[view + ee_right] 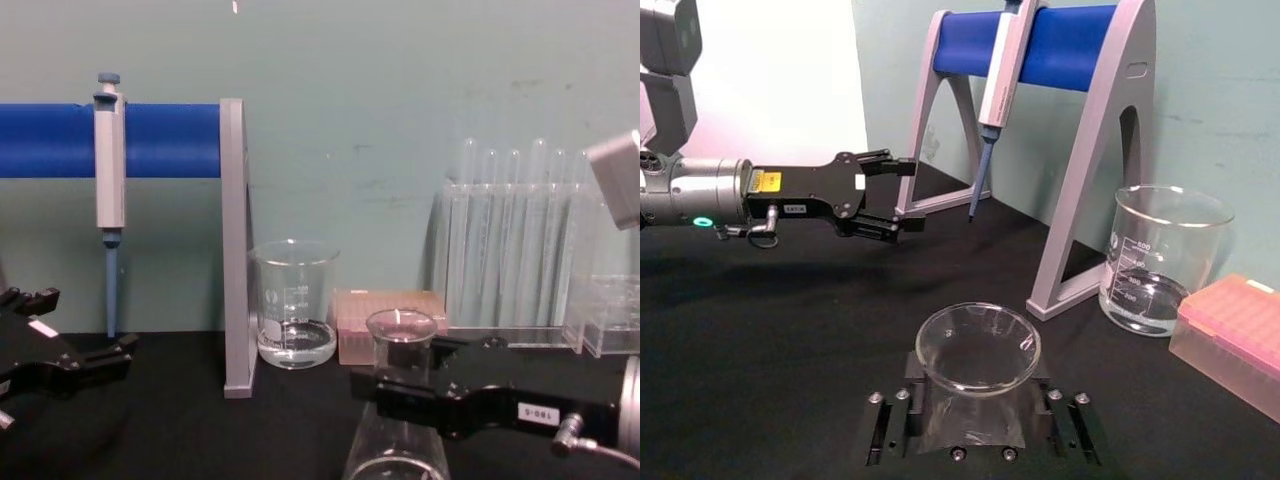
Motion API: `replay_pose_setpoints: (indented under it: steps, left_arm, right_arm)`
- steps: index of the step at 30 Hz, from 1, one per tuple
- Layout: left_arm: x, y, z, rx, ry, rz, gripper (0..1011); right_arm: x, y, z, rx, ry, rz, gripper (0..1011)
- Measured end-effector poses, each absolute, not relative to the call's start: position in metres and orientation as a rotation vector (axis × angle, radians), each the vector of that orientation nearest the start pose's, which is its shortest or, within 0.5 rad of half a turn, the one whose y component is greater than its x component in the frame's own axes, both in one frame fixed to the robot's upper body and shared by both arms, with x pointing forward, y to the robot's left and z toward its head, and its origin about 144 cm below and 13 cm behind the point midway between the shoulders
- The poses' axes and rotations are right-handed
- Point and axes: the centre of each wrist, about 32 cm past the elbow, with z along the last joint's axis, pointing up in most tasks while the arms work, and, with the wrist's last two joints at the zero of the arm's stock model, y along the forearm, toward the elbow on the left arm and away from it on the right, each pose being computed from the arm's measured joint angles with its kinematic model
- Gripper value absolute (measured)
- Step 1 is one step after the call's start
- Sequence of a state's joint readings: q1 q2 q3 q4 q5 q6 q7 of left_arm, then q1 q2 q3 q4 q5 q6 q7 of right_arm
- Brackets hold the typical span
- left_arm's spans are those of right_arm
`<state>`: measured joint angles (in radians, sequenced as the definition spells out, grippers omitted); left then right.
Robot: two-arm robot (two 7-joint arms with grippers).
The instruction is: Grasp the erlenmeyer flask with one hand, shake it three times, then place it back.
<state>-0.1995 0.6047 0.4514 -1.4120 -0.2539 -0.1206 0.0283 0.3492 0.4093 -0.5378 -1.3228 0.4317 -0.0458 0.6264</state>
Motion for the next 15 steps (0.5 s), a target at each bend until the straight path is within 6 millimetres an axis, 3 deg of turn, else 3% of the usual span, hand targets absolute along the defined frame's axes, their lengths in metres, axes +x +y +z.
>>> replay_pose_setpoints:
  steps: [10, 15]
  left_arm:
    - [0.4886, 0.3097, 1.1398, 0.304, -0.285, 1.248, 1001]
    - [0.4886, 0.3097, 1.1398, 0.304, -0.285, 1.248, 1001]
  right_arm:
    - [0.5269, -0.2286, 1.1495, -0.112, -0.004, -0.568, 892]
    - [0.5271, -0.2286, 1.1499, -0.111, -0.005, -0.569, 1000]
